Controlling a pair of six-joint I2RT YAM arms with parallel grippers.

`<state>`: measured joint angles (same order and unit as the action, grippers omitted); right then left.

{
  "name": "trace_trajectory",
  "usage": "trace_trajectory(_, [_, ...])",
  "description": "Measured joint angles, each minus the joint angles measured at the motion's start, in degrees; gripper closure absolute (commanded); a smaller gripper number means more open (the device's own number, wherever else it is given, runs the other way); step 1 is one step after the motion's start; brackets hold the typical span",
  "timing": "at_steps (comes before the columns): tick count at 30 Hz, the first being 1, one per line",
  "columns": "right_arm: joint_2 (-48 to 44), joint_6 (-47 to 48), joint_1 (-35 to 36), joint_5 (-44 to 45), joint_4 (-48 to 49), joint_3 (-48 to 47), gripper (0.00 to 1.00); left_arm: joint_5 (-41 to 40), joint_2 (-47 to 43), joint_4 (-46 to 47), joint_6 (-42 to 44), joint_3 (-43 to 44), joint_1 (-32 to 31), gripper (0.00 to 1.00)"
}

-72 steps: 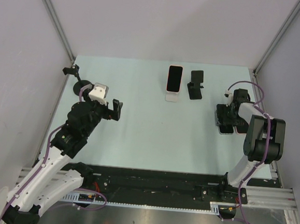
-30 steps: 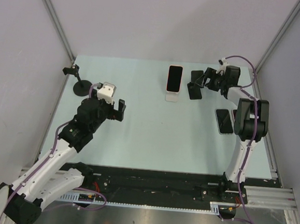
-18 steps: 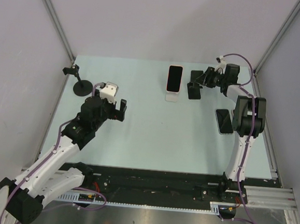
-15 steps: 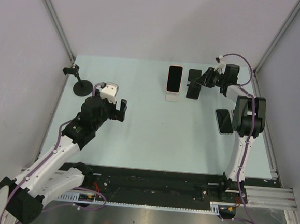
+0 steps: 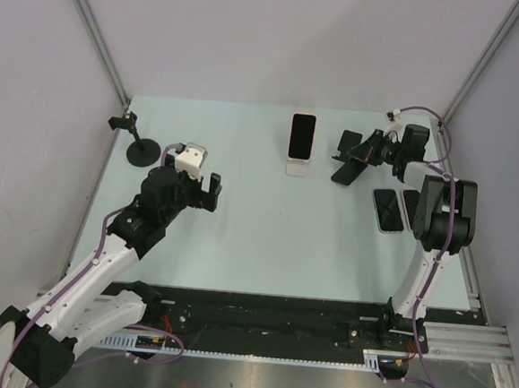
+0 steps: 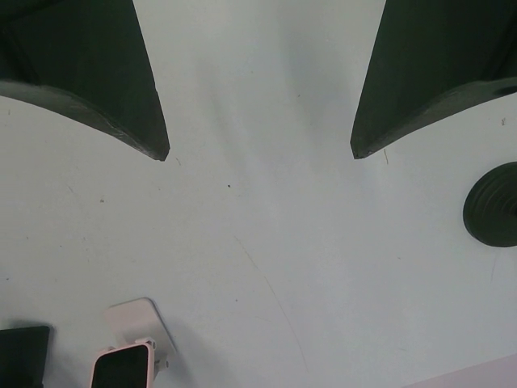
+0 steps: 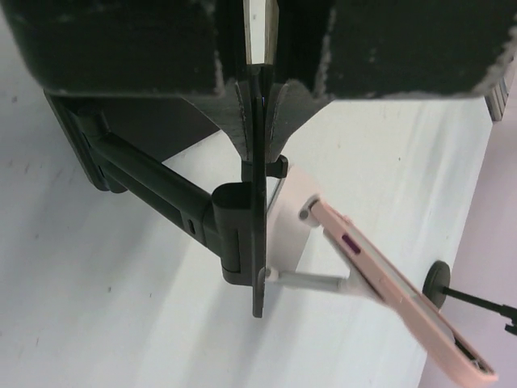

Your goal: Remove the phone from the phone stand

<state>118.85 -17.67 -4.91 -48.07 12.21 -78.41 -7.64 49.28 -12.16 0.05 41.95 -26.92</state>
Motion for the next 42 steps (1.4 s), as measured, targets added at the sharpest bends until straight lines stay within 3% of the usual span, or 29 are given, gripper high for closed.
trace_trajectory(11, [-21.73, 0.31, 3.26, 4.5, -1.95, 17.57, 1.0, 4.55, -0.02, 0.0, -5.25, 0.04, -0.17, 0.0])
trace_trajectory(19, [-35.71, -2.27, 16.35, 10.93, 0.44, 30.01, 1.0, 5.9, 3.32, -0.63, -14.97, 4.07, -5.07, 0.0])
trace_trajectory(32, [-41.81, -4.63, 37.11, 17.22, 4.42, 34.62, 1.0, -3.19, 13.0, 0.09, -23.32, 12.46, -18.03, 0.0])
trace_trajectory(42, [-42.38, -6.12, 42.84, 18.32, 6.91, 36.63, 1.0, -8.94, 17.49, 0.35, -27.63, 13.79, -21.18, 0.0])
